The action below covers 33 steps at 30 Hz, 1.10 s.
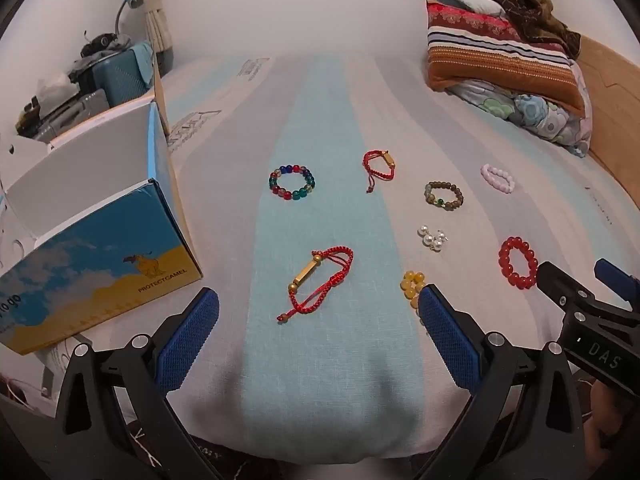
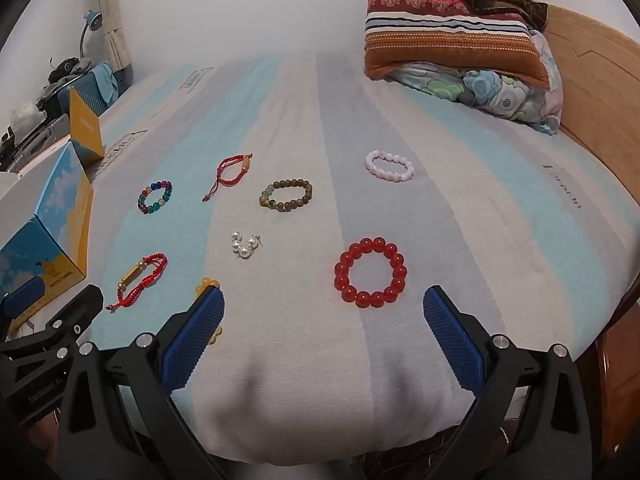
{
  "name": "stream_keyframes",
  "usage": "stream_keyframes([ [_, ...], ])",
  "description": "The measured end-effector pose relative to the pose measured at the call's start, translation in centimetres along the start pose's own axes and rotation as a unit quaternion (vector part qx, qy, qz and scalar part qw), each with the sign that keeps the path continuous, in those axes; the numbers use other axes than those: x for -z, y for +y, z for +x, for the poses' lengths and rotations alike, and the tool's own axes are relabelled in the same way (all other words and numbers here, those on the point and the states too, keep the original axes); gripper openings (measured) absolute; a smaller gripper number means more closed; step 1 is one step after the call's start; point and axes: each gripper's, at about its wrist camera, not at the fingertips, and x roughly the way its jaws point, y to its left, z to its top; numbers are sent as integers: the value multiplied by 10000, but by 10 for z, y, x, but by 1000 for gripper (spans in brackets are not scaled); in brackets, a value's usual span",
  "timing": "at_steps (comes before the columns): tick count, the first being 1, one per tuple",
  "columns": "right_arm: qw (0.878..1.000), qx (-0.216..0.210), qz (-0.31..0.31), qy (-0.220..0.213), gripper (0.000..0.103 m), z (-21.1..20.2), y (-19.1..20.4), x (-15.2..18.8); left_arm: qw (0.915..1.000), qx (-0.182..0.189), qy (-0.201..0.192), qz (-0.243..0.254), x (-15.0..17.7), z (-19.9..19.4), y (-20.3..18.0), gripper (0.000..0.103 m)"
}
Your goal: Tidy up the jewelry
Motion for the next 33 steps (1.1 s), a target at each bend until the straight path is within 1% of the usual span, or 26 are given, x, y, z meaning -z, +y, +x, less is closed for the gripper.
stream_keyframes([
  [33, 9999, -66, -78, -5, 96, -3, 3, 1, 10000, -3, 62, 0, 1, -1, 0, 97],
])
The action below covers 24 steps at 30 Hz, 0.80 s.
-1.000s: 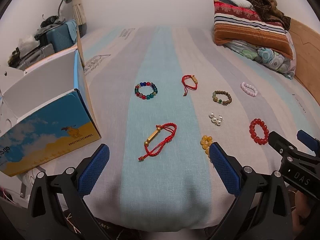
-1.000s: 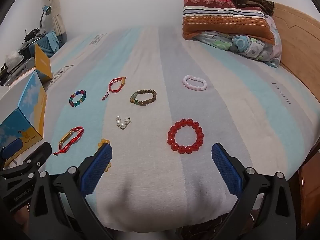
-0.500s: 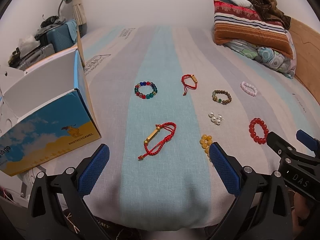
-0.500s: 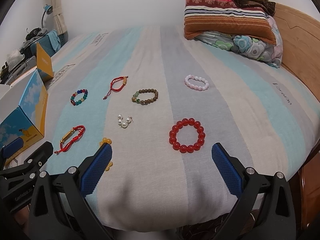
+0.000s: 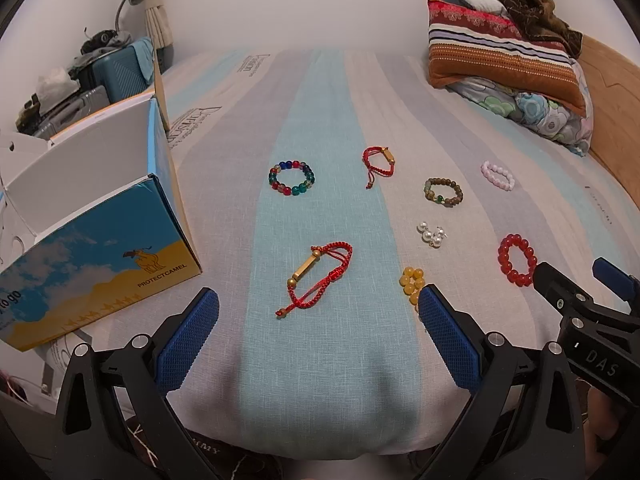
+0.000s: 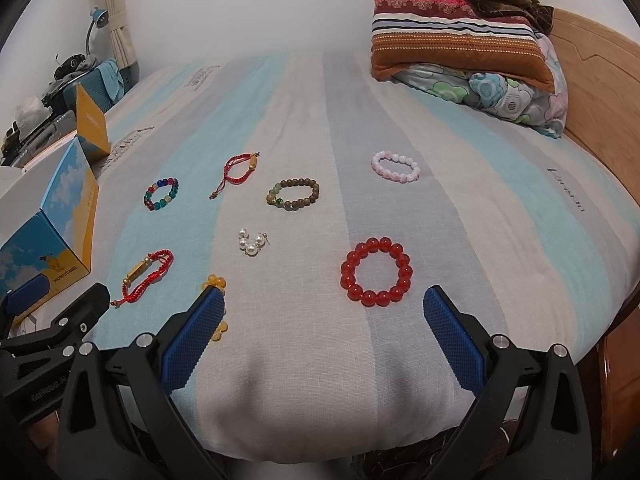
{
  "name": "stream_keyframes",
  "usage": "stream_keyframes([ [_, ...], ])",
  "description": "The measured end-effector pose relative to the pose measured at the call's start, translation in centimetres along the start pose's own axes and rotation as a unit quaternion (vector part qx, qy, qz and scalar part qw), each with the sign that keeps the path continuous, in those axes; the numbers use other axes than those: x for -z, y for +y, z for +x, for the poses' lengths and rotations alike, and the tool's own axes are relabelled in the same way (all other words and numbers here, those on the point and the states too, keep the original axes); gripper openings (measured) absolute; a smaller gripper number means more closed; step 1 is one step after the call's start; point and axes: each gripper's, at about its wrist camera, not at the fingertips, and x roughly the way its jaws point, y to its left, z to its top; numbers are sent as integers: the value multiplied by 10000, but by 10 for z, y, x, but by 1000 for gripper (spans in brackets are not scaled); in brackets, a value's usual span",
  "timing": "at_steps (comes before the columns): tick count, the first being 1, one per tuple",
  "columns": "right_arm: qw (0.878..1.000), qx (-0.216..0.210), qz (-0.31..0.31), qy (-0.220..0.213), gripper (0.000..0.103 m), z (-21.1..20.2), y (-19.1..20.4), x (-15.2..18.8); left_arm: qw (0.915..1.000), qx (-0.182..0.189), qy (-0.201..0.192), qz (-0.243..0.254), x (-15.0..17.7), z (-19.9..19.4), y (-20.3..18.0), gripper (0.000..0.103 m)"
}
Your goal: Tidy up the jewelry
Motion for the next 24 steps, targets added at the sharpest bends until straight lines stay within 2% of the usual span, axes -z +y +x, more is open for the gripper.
stream_keyframes([
  [24, 10000, -18, -5, 4, 96, -2, -1, -2, 10000, 23, -5, 19, 0, -1, -4, 97],
])
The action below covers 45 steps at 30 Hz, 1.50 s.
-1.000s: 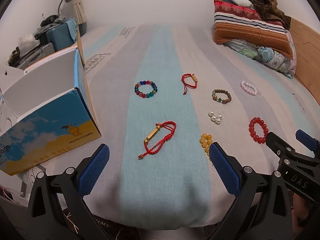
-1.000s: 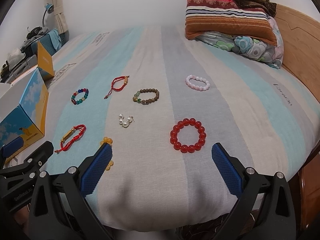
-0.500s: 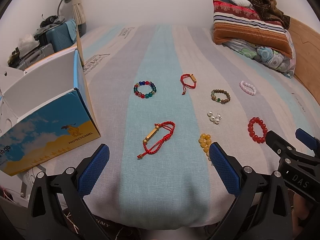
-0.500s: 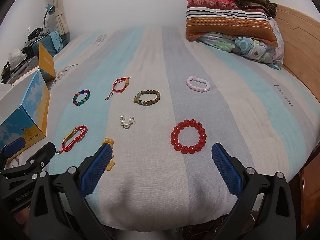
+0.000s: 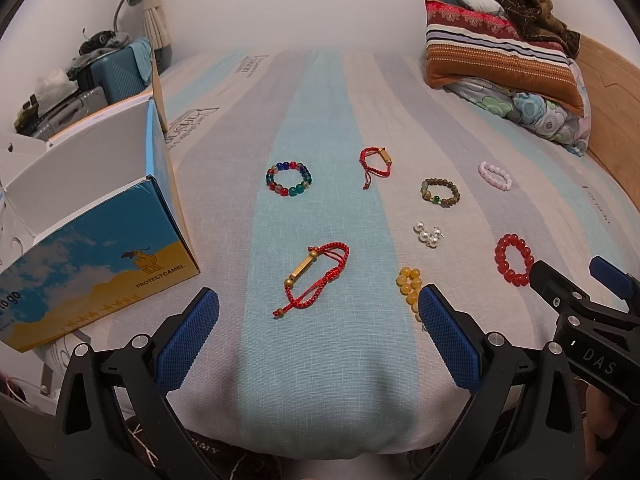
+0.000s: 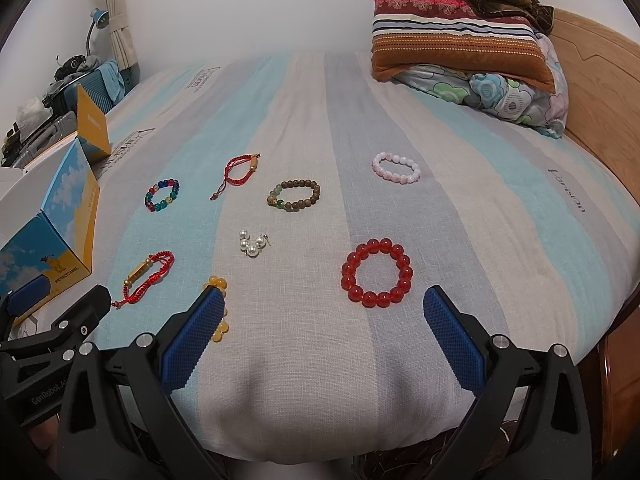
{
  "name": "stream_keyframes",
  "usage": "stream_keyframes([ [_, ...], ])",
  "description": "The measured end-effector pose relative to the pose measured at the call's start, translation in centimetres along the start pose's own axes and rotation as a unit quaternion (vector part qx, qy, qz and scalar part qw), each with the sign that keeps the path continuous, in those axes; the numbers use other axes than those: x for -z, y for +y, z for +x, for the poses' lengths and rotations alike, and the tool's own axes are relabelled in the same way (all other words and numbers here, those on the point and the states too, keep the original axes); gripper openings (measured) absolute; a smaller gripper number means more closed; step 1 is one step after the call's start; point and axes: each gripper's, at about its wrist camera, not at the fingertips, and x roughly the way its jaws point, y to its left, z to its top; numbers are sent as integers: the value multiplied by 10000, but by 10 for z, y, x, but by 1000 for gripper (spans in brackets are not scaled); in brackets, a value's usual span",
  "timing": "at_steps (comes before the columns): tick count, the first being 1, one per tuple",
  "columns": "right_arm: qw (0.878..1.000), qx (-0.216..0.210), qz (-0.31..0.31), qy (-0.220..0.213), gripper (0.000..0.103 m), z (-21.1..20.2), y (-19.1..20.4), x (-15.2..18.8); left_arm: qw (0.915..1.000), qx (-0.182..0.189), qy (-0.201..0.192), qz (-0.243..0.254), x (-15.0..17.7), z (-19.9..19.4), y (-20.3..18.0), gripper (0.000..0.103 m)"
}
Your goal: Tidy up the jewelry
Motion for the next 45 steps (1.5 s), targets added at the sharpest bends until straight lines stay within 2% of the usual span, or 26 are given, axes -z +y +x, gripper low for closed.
stream_keyframes([
  [24, 10000, 11, -14, -12, 96, -2, 1, -2, 10000, -24, 7, 17, 0, 2, -1, 97],
  [30, 9998, 163, -69, -31, 96, -5, 0, -15, 9998, 121, 160, -51, -20, 0, 7, 97],
  [35, 9990, 352, -113, 262, 96, 8, -6, -42, 9986, 185, 496, 33, -46, 17, 3, 97],
  [39, 9970, 427, -197, 609, 96, 32, -12, -60, 9960, 105, 856, 240, -60, 47, -4, 97],
  [42, 9946, 474, -198, 905, 96, 58, -20, -66, 9932, 131, 1124, 277, -60, 75, -3, 97],
  [45, 9923, 211, 60, 1217, 96, 86, -37, -58, 9908, 243, 1320, 166, -47, 99, 3, 97],
])
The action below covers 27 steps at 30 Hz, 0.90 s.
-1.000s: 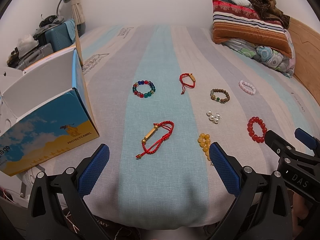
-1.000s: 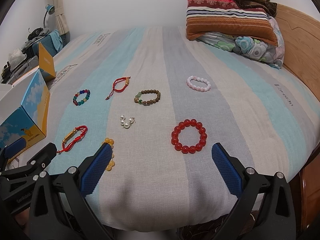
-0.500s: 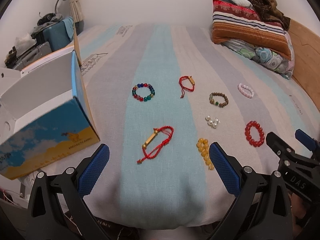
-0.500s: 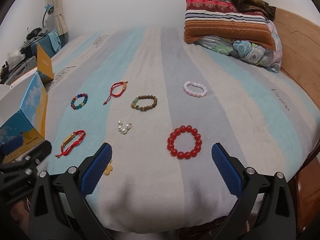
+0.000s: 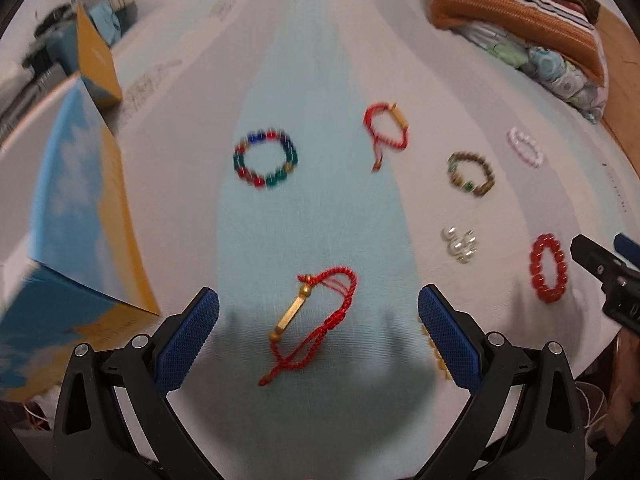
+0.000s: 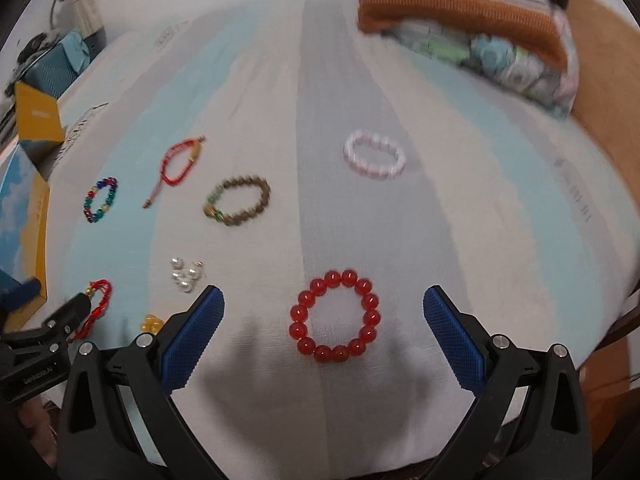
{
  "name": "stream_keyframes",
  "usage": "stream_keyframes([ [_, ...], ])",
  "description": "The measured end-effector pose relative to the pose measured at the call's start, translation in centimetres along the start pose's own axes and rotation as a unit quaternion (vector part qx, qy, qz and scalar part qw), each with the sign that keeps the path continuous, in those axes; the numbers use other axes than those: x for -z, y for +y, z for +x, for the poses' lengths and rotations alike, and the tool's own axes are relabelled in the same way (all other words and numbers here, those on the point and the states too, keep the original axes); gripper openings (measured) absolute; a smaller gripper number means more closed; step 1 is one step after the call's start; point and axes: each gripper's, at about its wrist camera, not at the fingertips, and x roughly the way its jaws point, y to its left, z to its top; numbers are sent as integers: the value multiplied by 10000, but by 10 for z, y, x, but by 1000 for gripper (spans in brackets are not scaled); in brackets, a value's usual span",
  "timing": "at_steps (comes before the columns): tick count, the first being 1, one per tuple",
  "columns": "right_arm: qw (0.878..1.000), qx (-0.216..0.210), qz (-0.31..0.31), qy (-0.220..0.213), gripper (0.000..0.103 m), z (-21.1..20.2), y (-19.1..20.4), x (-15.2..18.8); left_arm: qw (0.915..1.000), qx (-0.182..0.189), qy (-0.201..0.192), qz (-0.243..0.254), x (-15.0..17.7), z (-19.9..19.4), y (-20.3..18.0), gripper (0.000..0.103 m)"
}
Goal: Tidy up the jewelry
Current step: 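Grasp the red bead bracelet with the right tool while the left tool grasps the red cord bracelet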
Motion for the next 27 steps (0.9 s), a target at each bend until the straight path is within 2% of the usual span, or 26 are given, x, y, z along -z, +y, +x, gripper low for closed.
stream_keyframes([
  [3, 9996, -149, 69, 246, 95, 23, -5, 4, 9999, -50, 85, 35, 4, 16, 1, 97],
  [6, 9992, -117, 46, 386, 93, 37, -5, 6, 9999, -10, 152, 77, 6, 27, 1, 97],
  [14, 9968, -114, 32, 795, 81, 70, -2, 12, 9994, -86, 288, 178, 9, 46, 1, 94],
  [18, 9961, -170, 214, 836, 73, 72, -6, 14, 9994, -166, 271, 161, 11, 42, 3, 77],
  [20, 9959, -120, 302, 846, 64, 72, -7, 14, 9993, -204, 260, 148, 12, 40, 5, 68],
  [21, 9959, -106, 308, 841, 62, 72, -6, 14, 9994, -211, 253, 140, 12, 39, 6, 60],
  [26, 9967, -34, 238, 781, 32, 68, 0, 16, 9992, -245, 293, 115, 14, 35, 9, 30],
  [27, 9966, -24, 246, 784, 29, 67, 1, 14, 9992, -230, 303, 83, 14, 34, 10, 21],
])
